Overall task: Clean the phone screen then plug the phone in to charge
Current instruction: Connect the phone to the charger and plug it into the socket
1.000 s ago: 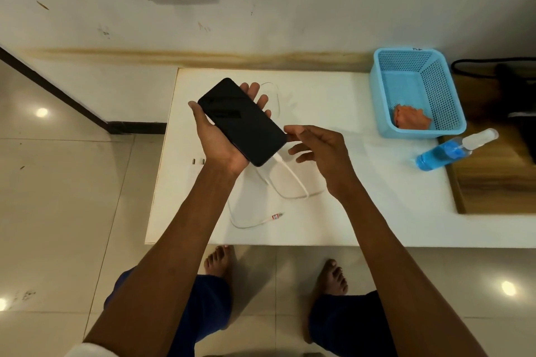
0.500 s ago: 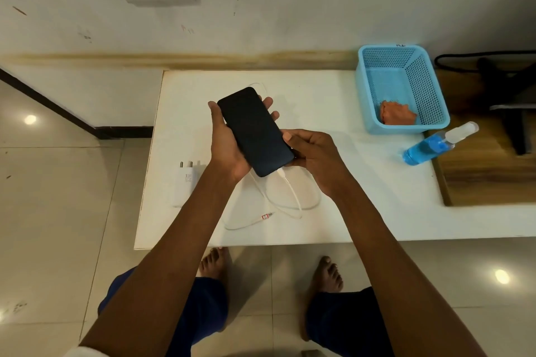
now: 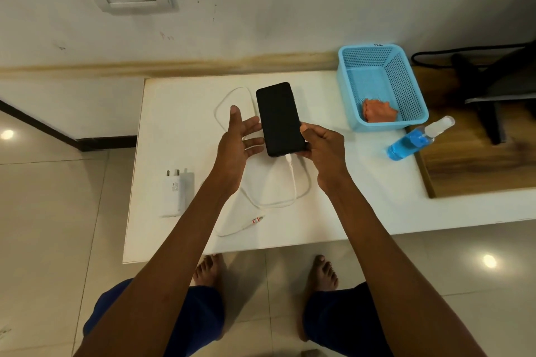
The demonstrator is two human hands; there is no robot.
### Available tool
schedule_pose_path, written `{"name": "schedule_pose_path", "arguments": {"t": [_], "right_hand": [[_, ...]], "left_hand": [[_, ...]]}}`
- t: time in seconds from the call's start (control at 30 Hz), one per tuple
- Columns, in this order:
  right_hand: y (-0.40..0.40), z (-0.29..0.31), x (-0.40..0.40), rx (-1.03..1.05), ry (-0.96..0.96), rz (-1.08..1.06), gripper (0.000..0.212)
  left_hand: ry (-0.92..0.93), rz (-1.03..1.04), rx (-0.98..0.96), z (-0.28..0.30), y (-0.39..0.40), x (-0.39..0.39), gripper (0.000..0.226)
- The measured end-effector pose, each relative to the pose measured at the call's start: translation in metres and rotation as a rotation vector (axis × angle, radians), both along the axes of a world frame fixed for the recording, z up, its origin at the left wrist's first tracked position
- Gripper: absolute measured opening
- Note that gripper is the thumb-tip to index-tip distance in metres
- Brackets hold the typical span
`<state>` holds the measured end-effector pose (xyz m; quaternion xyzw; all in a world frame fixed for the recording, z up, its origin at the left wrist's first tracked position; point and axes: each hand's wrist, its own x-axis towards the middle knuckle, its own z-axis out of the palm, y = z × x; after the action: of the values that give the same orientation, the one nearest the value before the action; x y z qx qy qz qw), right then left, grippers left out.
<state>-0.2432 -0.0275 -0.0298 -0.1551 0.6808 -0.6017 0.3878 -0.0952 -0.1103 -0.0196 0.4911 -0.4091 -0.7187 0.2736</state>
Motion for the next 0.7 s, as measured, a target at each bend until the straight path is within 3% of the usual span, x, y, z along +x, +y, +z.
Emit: {"name": "schedule_pose_path", "arguments": {"t": [0.5, 0.7], "right_hand": [[0.0002, -0.0080, -0.0003, 0.069, 0.022, -0.046, 0.015], [-0.0017, -0.0067, -0.0020, 0.128, 0.019, -0.041, 0.032]], "left_hand": [[0.061, 0.005, 0.141, 0.0025, 0.0071, -0.0052, 0.073], [0.070, -0.001, 0.138, 0.0037, 0.0091, -0.0056, 0.072]]}}
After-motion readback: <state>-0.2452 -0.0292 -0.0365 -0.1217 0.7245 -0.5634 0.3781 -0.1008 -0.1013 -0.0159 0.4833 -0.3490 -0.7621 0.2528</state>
